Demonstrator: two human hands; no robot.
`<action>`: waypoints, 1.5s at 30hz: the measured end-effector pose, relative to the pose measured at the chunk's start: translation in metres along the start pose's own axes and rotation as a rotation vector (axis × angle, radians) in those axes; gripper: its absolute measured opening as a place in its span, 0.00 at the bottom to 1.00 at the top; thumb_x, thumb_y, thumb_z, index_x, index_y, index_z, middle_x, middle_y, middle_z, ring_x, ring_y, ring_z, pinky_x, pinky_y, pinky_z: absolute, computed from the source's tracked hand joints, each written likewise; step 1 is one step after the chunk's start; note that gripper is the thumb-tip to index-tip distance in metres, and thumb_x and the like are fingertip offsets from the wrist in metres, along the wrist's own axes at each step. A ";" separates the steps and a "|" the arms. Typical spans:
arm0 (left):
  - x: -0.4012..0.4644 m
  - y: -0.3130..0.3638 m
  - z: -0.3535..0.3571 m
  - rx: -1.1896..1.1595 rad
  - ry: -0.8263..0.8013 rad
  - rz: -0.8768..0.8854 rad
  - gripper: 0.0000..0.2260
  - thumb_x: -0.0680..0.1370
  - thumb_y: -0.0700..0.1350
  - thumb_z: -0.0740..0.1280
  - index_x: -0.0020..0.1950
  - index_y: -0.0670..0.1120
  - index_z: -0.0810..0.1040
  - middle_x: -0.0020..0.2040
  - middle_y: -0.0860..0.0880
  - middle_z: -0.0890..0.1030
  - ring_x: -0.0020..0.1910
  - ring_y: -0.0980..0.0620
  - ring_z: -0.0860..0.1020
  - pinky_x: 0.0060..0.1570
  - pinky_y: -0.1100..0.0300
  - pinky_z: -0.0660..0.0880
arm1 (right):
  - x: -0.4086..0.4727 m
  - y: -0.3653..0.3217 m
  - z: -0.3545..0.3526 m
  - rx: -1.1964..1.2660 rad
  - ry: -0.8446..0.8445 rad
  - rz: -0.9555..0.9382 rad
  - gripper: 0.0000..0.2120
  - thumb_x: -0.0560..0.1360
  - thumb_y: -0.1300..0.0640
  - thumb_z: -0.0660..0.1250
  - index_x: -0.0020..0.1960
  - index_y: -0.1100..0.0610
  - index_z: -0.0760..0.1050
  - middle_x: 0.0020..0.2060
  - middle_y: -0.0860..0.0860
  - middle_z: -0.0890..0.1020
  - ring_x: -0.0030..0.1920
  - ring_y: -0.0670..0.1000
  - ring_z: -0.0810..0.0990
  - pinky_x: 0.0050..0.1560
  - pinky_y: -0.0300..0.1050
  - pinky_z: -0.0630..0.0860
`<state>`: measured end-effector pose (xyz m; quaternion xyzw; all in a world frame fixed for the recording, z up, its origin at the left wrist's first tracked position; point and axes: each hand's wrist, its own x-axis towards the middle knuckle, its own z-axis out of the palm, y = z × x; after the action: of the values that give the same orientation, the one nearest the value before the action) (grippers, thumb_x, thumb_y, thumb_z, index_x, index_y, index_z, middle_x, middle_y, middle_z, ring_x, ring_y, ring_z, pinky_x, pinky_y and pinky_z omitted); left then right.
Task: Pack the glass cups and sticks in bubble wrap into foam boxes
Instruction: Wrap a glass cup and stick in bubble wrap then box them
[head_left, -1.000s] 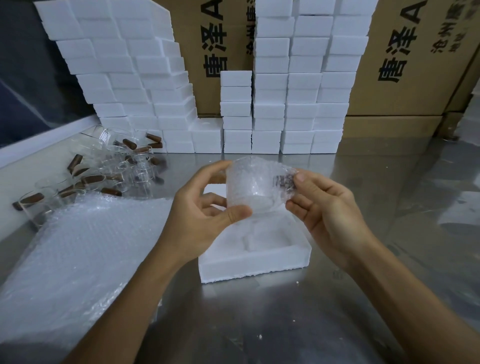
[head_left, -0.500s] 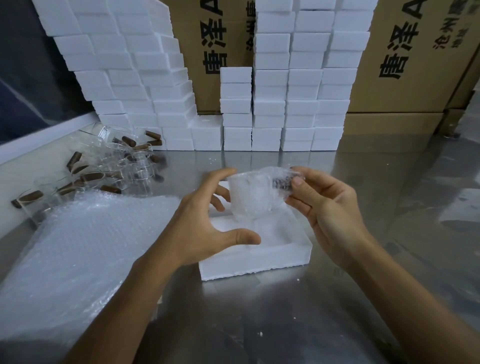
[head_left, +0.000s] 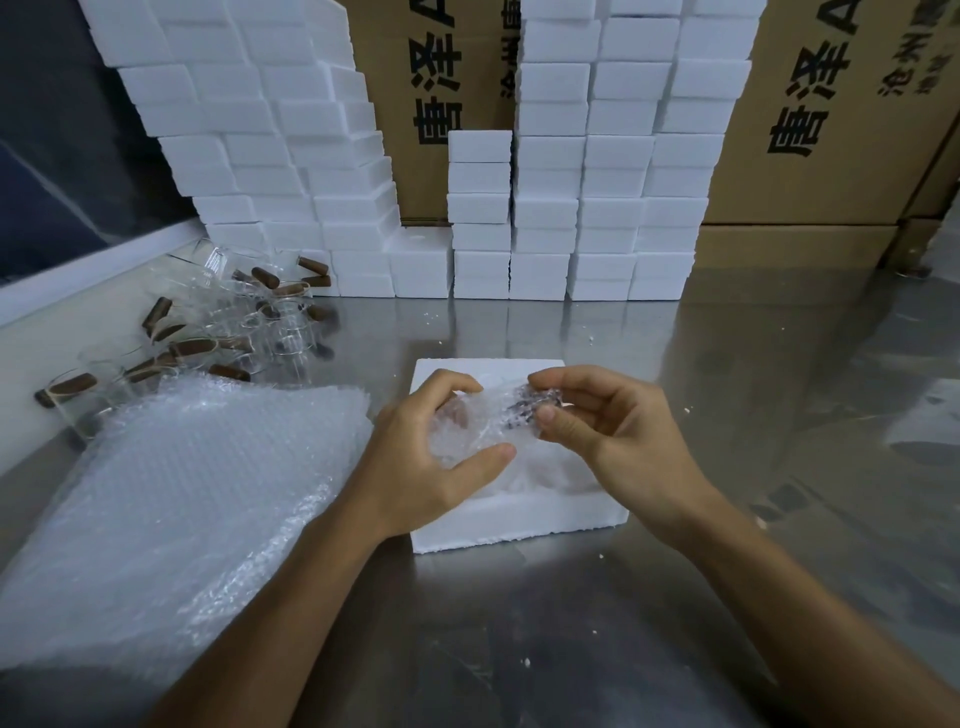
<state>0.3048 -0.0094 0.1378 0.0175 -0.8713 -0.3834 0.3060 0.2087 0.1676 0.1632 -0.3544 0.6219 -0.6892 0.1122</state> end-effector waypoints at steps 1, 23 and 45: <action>0.001 0.000 0.000 0.006 -0.004 -0.002 0.21 0.67 0.61 0.73 0.55 0.53 0.75 0.46 0.55 0.79 0.47 0.53 0.78 0.45 0.61 0.75 | 0.001 0.001 -0.002 -0.036 -0.005 -0.005 0.12 0.75 0.71 0.70 0.51 0.56 0.81 0.44 0.51 0.86 0.43 0.47 0.85 0.51 0.43 0.82; 0.003 -0.015 -0.005 0.335 0.028 -0.104 0.32 0.64 0.71 0.72 0.64 0.59 0.74 0.54 0.61 0.75 0.52 0.60 0.71 0.51 0.63 0.69 | 0.002 0.026 -0.004 -0.239 0.043 0.040 0.08 0.75 0.63 0.73 0.47 0.51 0.82 0.40 0.48 0.84 0.29 0.41 0.74 0.34 0.32 0.74; 0.002 -0.011 0.001 0.142 -0.028 -0.157 0.31 0.68 0.62 0.75 0.68 0.54 0.75 0.61 0.63 0.73 0.57 0.60 0.73 0.57 0.62 0.71 | 0.010 0.041 -0.026 -0.567 0.079 -0.043 0.09 0.76 0.62 0.70 0.51 0.48 0.81 0.46 0.44 0.84 0.41 0.39 0.80 0.49 0.35 0.75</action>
<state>0.3003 -0.0178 0.1309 0.1020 -0.8964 -0.3436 0.2607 0.1736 0.1734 0.1291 -0.3574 0.7860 -0.5035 -0.0303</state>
